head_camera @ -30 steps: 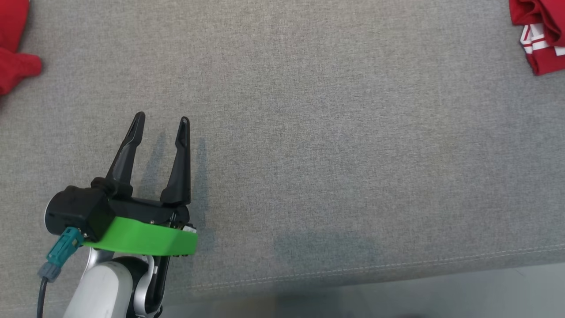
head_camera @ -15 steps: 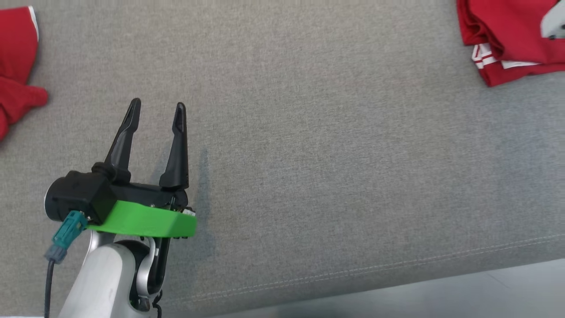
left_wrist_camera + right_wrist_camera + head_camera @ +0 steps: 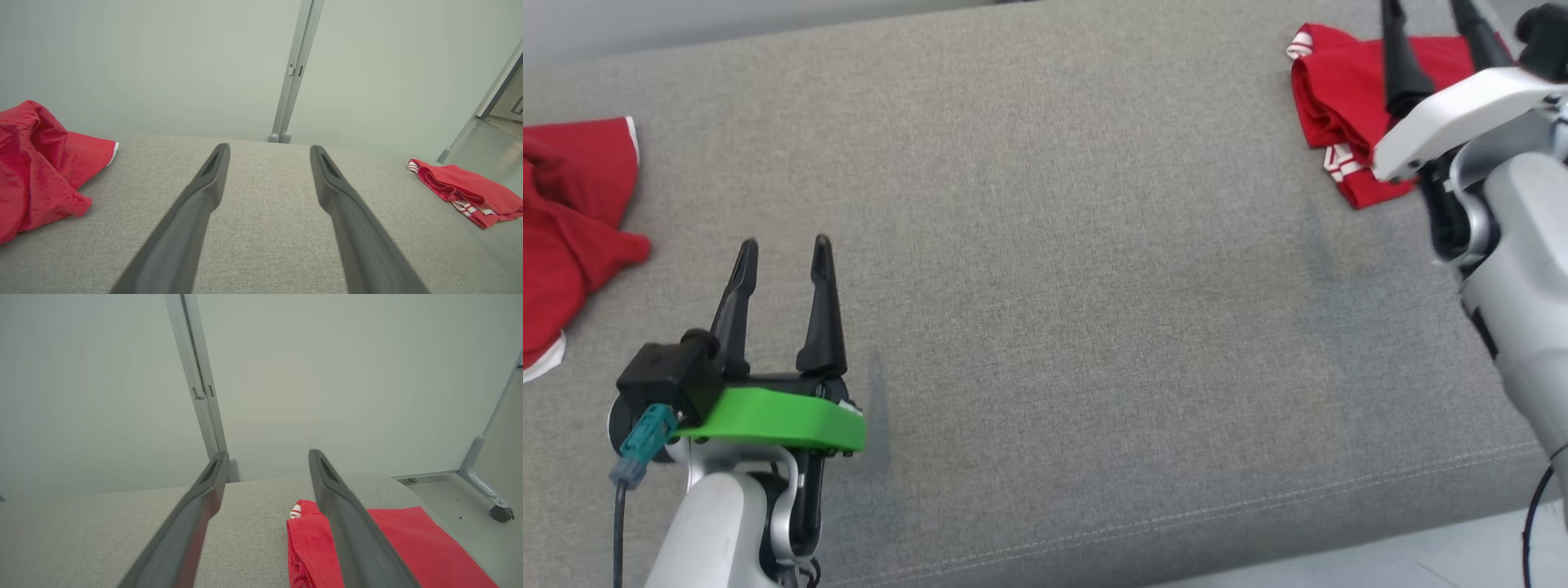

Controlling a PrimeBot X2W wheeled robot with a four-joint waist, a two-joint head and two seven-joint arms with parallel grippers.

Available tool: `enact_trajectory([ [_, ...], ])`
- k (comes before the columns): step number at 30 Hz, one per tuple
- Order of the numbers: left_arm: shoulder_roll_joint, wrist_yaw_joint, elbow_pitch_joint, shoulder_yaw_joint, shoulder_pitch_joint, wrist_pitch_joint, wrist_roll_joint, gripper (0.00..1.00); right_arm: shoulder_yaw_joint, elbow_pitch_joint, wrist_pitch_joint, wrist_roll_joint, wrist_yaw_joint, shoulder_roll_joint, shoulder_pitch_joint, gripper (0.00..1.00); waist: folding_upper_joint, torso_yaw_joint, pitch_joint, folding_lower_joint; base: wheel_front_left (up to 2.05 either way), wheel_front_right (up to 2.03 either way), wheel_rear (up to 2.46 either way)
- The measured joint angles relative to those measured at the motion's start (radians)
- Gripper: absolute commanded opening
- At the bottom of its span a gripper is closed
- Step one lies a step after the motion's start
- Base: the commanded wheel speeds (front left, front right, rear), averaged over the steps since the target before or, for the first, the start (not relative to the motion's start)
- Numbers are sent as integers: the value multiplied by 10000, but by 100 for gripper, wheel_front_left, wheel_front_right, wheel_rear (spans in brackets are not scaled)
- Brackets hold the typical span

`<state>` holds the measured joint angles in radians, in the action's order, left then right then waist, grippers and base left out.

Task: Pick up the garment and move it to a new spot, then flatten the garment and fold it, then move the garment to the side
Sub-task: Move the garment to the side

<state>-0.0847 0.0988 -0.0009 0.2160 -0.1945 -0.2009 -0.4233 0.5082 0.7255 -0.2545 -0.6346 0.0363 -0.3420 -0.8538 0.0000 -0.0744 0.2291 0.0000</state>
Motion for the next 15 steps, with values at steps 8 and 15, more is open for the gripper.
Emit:
enact_trajectory([
  [8,59,128,458,-493,645,-119,-40,100,-142,-1323,0,173,127,711,1132,100,0,29,-708,0,0,0,0],
  [15,136,174,685,-671,1231,-217,-46,100,-351,-2414,0,462,458,1166,2896,100,0,-83,-1280,0,0,0,0],
])
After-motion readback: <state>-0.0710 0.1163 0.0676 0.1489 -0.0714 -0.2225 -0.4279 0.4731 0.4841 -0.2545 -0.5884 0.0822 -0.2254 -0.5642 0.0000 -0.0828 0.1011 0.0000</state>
